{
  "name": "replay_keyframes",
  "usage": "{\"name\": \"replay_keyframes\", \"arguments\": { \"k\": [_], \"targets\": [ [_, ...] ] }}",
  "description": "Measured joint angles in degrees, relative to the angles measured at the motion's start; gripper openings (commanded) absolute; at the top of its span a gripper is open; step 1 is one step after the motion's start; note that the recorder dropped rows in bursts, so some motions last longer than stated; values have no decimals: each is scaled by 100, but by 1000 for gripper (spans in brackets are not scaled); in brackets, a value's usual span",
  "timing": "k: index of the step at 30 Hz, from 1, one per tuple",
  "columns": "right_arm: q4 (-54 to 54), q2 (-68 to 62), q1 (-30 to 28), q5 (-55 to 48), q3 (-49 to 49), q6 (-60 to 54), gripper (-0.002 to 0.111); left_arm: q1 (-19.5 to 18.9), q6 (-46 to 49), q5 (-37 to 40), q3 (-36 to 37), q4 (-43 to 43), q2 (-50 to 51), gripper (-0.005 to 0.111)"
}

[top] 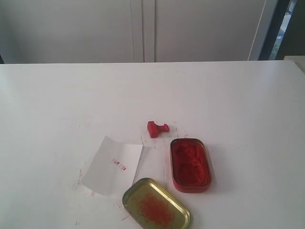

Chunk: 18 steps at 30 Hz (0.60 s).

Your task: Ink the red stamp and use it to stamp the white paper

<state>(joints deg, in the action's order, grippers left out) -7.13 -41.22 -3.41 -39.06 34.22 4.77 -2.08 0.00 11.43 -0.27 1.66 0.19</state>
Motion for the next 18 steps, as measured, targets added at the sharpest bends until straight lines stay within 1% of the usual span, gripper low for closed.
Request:
{"name": "replay_keyframes", "arguments": {
  "k": [3,5,18],
  "targets": [
    [252,729,0,604,-398,0,0,0,0,0,0,0,0,0],
    [338,981,0,926,-548,0,0,0,0,0,0,0,0,0],
    [359,1092,0,1083,-586,0,0,0,0,0,0,0,0,0]
  ]
}}
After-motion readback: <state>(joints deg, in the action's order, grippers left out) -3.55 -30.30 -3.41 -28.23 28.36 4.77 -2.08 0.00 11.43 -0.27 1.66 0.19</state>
